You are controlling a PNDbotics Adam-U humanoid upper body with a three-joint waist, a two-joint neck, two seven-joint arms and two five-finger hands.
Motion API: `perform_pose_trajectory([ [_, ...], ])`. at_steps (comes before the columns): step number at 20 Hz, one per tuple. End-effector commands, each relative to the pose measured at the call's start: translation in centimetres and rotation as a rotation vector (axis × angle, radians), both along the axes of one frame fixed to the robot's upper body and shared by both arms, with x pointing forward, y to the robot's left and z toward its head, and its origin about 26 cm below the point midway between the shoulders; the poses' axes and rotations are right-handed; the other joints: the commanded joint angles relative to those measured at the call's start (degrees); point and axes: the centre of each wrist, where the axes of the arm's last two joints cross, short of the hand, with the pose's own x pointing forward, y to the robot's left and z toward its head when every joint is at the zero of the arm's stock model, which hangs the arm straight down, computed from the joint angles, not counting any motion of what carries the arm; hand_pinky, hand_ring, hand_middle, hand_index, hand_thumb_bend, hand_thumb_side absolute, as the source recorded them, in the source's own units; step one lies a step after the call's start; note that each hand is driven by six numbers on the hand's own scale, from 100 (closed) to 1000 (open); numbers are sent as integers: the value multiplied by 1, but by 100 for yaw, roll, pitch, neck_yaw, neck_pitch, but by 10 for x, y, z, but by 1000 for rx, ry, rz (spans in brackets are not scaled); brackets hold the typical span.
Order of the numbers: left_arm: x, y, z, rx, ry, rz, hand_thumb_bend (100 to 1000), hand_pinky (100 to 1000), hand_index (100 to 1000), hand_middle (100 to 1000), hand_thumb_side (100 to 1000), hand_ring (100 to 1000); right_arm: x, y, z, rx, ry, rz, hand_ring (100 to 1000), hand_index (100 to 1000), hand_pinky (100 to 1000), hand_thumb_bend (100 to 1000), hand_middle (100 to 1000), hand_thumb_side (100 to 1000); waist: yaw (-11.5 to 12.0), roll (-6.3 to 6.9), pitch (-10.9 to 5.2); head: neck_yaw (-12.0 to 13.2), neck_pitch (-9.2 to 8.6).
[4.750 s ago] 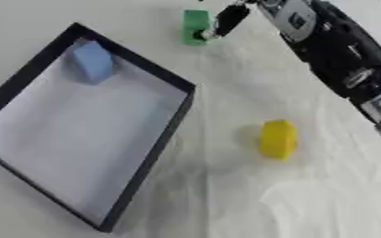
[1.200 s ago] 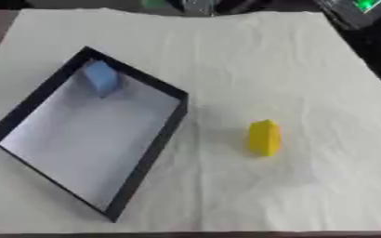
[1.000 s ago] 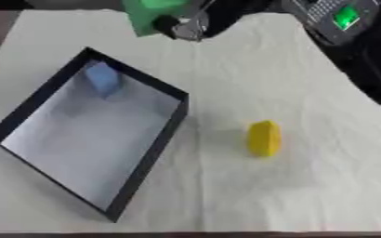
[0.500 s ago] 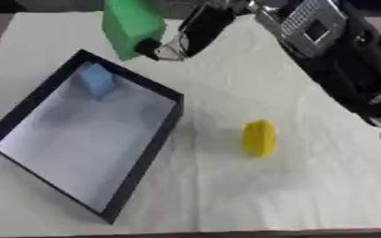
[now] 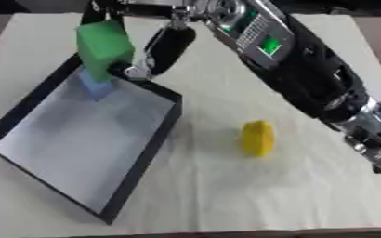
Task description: Pick up objects on the table and place them in the box.
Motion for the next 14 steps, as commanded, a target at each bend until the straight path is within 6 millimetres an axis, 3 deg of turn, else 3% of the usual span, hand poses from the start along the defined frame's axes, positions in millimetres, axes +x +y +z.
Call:
perform_pose_trajectory([
  [1, -5, 1, 13, 8, -39, 8, 185, 853, 825, 805, 507, 714, 6, 2, -1, -21, -10, -10, 516, 627, 767, 100, 432, 186, 55, -51, -108, -124, -9],
  [14, -4, -3, 18, -10, -51, -5, 181, 856, 824, 805, 520, 711, 26, 18, -37, -114, 44, -8, 530, 623, 762, 121, 436, 203, 289, -145, 39, -333, -9],
])
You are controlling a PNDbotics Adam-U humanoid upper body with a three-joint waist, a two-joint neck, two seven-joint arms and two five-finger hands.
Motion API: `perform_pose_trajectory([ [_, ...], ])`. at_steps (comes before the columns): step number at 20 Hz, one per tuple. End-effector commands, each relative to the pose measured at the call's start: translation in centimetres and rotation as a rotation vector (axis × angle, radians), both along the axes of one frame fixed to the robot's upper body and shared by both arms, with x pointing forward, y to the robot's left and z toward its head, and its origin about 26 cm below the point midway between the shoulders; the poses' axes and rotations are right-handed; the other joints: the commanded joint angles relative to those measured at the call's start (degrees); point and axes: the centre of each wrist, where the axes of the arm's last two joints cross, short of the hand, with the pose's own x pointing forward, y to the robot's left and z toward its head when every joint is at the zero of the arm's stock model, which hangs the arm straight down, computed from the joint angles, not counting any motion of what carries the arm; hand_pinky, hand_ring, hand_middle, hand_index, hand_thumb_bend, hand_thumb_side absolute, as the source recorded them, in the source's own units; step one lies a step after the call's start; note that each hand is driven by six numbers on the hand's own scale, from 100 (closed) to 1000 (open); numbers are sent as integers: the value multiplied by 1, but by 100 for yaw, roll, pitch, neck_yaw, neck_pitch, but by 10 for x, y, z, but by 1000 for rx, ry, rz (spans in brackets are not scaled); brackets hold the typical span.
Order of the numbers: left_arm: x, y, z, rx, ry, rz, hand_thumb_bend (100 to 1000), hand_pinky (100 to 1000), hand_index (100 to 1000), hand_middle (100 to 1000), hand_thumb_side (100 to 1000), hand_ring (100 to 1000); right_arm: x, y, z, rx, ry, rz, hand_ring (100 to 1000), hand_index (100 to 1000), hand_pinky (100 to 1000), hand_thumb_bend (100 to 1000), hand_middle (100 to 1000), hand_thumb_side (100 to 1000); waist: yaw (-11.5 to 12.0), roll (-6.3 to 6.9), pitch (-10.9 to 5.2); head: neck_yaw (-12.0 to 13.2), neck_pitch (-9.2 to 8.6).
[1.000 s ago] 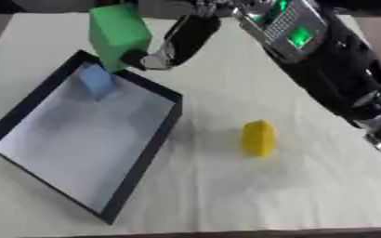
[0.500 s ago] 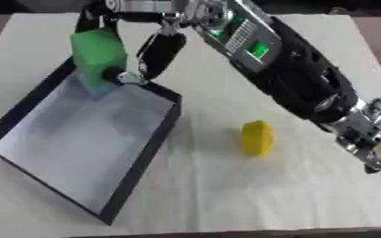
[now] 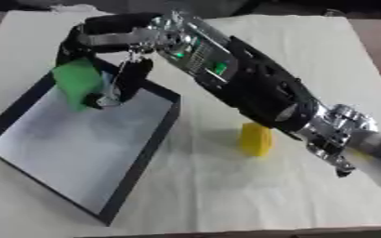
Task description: Pick up objects on the table and place them in the box.
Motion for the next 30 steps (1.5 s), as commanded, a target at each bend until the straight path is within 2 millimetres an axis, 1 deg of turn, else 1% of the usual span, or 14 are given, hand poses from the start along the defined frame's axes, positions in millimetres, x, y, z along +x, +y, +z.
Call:
perform_pose_trajectory([
  [1, -6, 2, 13, 2, -39, 10, 180, 856, 824, 805, 520, 711, 3, 2, -1, -31, -13, 2, 532, 623, 762, 123, 438, 206, 31, -43, 16, -51, -9],
  [6, -5, 3, 13, -1, -37, 11, 178, 856, 823, 805, 524, 710, 9, 4, -17, -81, -1, -11, 549, 625, 761, 159, 446, 232, 69, -63, 36, -115, -9],
  [9, -5, 3, 12, -3, -37, 12, 178, 856, 823, 804, 524, 709, 12, 3, -24, -108, -5, -17, 585, 655, 779, 184, 477, 253, 76, -68, 39, -127, -9],
  [10, -5, 3, 13, -3, -38, 12, 179, 856, 823, 804, 523, 709, 13, 3, -26, -120, -5, -14, 617, 681, 793, 192, 506, 265, 78, -68, 42, -129, -9],
  [12, -5, 3, 12, -4, -38, 13, 178, 857, 822, 804, 524, 709, 13, 2, -28, -144, -6, 1, 724, 775, 843, 205, 618, 292, 78, -65, 48, -133, -9],
  [14, -5, 4, 12, -5, -37, 15, 177, 857, 822, 804, 526, 708, 12, 2, -28, -165, -11, 22, 796, 874, 889, 223, 733, 300, 74, -64, 52, -137, -9],
  [16, -5, 4, 11, -6, -35, 17, 176, 857, 823, 804, 527, 708, 11, 1, -25, -178, -21, 39, 847, 920, 945, 254, 788, 284, 67, -61, 55, -139, -9],
  [17, -4, 5, 11, -5, -34, 18, 176, 857, 823, 804, 527, 708, 10, 0, -23, -181, -28, 44, 864, 936, 966, 293, 803, 267, 63, -59, 56, -138, -9],
  [19, -4, 5, 11, -5, -34, 19, 175, 858, 823, 802, 527, 708, 9, -2, -20, -181, -42, 46, 875, 947, 980, 359, 811, 255, 57, -58, 58, -136, -9],
  [22, -4, 6, 10, -5, -32, 23, 174, 858, 823, 801, 528, 698, 9, -4, -18, -174, -42, 44, 888, 963, 1000, 419, 826, 263, 47, -57, 61, -137, -9],
  [23, -4, 6, 10, -5, -32, 25, 171, 858, 823, 801, 530, 696, 9, -5, -18, -169, -38, 43, 895, 968, 1000, 407, 837, 281, 44, -57, 61, -135, -9],
  [24, -4, 7, 10, -5, -31, 26, 174, 858, 823, 800, 528, 694, 9, -6, -16, -159, -36, 44, 895, 970, 1000, 444, 843, 276, 41, -56, 61, -129, -9],
  [27, -4, 7, 10, -5, -31, 29, 173, 859, 824, 799, 530, 691, 5, -9, -8, -122, -47, 52, 890, 981, 1000, 409, 853, 322, 32, -53, 60, -118, -9],
  [30, -4, 8, 9, -6, -29, 32, 172, 859, 823, 798, 531, 690, -1, -10, 2, -67, -49, 65, 878, 981, 1000, 375, 847, 300, 19, -47, 61, -109, -9],
])
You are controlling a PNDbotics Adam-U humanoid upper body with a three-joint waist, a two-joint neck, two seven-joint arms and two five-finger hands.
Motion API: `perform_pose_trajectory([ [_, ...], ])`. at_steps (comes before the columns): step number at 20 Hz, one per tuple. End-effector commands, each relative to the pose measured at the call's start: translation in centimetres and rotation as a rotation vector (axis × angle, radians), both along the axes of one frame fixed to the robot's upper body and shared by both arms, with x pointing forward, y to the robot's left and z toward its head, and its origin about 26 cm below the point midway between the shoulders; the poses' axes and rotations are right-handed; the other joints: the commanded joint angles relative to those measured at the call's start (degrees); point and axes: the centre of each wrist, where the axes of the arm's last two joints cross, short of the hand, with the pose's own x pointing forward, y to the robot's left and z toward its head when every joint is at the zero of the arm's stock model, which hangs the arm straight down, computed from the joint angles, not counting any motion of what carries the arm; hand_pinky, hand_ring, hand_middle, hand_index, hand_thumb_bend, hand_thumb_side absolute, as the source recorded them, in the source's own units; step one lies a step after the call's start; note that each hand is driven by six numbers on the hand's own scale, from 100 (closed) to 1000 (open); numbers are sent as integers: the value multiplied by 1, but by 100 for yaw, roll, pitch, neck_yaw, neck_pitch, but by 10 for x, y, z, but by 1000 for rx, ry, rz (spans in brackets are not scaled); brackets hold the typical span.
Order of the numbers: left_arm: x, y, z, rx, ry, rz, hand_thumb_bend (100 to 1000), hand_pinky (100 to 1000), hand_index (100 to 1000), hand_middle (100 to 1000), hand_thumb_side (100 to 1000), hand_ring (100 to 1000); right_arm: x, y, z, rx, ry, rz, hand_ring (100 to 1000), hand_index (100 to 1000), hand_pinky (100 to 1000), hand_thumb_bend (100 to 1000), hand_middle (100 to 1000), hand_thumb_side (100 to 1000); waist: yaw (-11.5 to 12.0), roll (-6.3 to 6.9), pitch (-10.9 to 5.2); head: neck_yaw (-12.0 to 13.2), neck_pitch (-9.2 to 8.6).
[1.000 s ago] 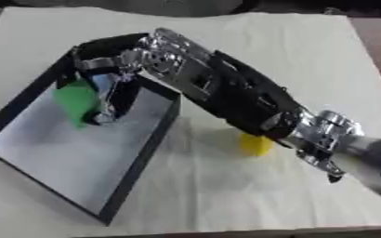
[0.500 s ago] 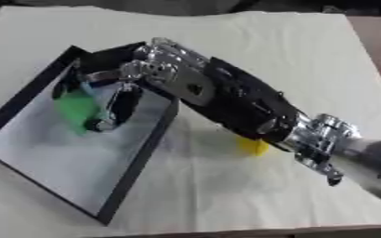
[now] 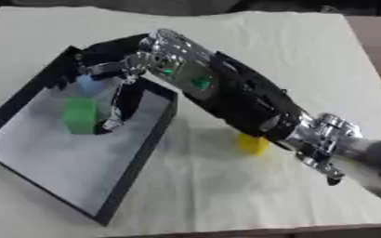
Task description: Pick up objects on the table and place them in the box.
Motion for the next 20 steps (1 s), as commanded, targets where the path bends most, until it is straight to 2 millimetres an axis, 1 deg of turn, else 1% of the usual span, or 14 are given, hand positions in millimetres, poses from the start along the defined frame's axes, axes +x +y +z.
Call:
perform_pose_trajectory([
  [1, -6, 7, 11, 7, -35, 30, 172, 859, 823, 798, 530, 690, -10, -6, 25, 56, -48, 5, 875, 980, 1000, 364, 845, 291, -14, -9, 4, 17, -9],
  [2, -6, 8, 11, 8, -35, 32, 174, 859, 823, 798, 526, 691, -14, -7, 31, 83, -63, 5, 864, 980, 1000, 333, 838, 260, -29, -5, -3, 31, -9],
  [3, -6, 9, 11, 8, -35, 35, 174, 859, 823, 798, 525, 691, -19, -9, 38, 114, -80, 6, 862, 980, 1000, 331, 837, 255, -44, -3, -9, 46, -9],
  [4, -6, 10, 11, 9, -35, 40, 173, 859, 823, 798, 524, 691, -26, -12, 48, 146, -104, 7, 848, 983, 1000, 290, 829, 209, -68, 2, -24, 67, -9],
  [5, -6, 11, 10, 10, -33, 47, 173, 859, 823, 798, 524, 691, -34, -16, 60, 168, -155, 3, 845, 984, 1000, 283, 828, 199, -99, 7, -45, 91, -9],
  [6, -6, 13, 9, 12, -31, 54, 175, 859, 824, 799, 522, 691, -43, -20, 71, 206, -188, 8, 826, 983, 1000, 240, 822, 113, -133, 14, -70, 124, -9],
  [7, -6, 16, 8, 14, -27, 64, 175, 860, 824, 799, 522, 692, -50, -26, 82, 252, -221, 8, 822, 982, 1000, 227, 820, 100, -175, 22, -102, 167, -9],
  [9, -6, 22, 6, 18, -17, 91, 175, 859, 824, 798, 521, 690, -60, -44, 102, 341, -288, 9, 799, 961, 972, 104, 806, 100, -269, 34, -172, 259, -9],
  [12, -6, 33, 1, 21, 0, 131, 177, 860, 823, 798, 524, 689, -71, -71, 124, 444, -361, -10, 784, 944, 951, 100, 792, 100, -426, 34, -273, 399, -9],
  [14, -5, 38, -3, 18, 10, 151, 176, 861, 823, 798, 531, 688, -77, -86, 130, 498, -388, -47, 774, 939, 953, 100, 780, 100, -534, 20, -326, 469, -9],
  [16, -4, 44, -6, 13, 21, 169, 176, 862, 822, 798, 536, 687, -81, -99, 131, 557, -400, -99, 774, 937, 955, 100, 778, 100, -647, 6, -366, 558, -9],
  [20, -4, 53, -13, 5, 37, 197, 173, 864, 822, 798, 547, 685, -88, -125, 123, 632, -426, -176, 753, 922, 947, 100, 758, 100, -829, -13, -392, 832, -9],
])
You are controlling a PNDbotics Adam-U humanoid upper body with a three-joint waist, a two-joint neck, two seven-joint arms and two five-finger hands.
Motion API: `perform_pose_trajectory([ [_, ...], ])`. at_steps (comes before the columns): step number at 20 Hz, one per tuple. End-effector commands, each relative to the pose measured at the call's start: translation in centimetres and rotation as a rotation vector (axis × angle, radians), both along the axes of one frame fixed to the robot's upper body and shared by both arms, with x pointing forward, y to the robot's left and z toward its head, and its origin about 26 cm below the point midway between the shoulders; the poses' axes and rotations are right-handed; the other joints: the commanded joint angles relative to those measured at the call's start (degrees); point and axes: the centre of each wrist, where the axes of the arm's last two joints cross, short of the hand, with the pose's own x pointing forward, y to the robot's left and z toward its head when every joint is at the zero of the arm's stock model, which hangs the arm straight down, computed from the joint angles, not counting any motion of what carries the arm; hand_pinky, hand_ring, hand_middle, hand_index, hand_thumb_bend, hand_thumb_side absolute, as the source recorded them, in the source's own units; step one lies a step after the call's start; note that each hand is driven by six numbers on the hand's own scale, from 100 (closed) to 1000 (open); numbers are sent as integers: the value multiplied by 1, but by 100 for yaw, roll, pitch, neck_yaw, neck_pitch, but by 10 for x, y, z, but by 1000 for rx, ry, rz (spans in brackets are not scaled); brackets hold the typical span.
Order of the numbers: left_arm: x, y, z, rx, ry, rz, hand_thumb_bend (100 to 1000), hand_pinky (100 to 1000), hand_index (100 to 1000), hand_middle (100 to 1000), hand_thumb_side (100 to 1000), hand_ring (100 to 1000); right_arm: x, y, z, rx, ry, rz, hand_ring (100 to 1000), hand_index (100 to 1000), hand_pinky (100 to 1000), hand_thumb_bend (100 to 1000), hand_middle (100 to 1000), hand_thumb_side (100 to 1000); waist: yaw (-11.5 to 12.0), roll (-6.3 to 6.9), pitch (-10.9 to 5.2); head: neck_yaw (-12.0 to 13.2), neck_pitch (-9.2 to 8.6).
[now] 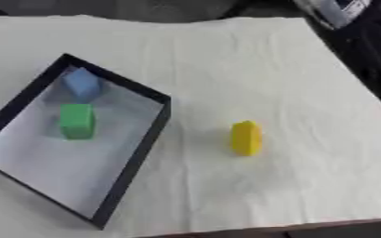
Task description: Pick up objects on the table and place them in the box.
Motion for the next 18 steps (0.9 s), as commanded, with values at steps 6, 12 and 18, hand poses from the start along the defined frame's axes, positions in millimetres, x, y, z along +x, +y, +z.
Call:
perform_pose_trajectory([
  [6, -13, 21, 7, -4, -39, 60, 172, 864, 822, 797, 557, 680, -18, -38, -12, 70, -77, -23, 732, 907, 927, 100, 743, 100, -256, -34, -183, 504, -10],
  [12, -16, 25, 3, -16, -42, 72, 170, 865, 821, 796, 561, 677, -23, -56, -73, -10, -29, 15, 722, 906, 909, 100, 767, 100, -370, -42, -135, 593, -10],
  [18, -17, 26, -1, -21, -31, 80, 166, 868, 821, 797, 568, 675, -32, -52, -137, -176, 34, 66, 758, 915, 908, 100, 783, 100, -380, -31, -104, 665, -10],
])
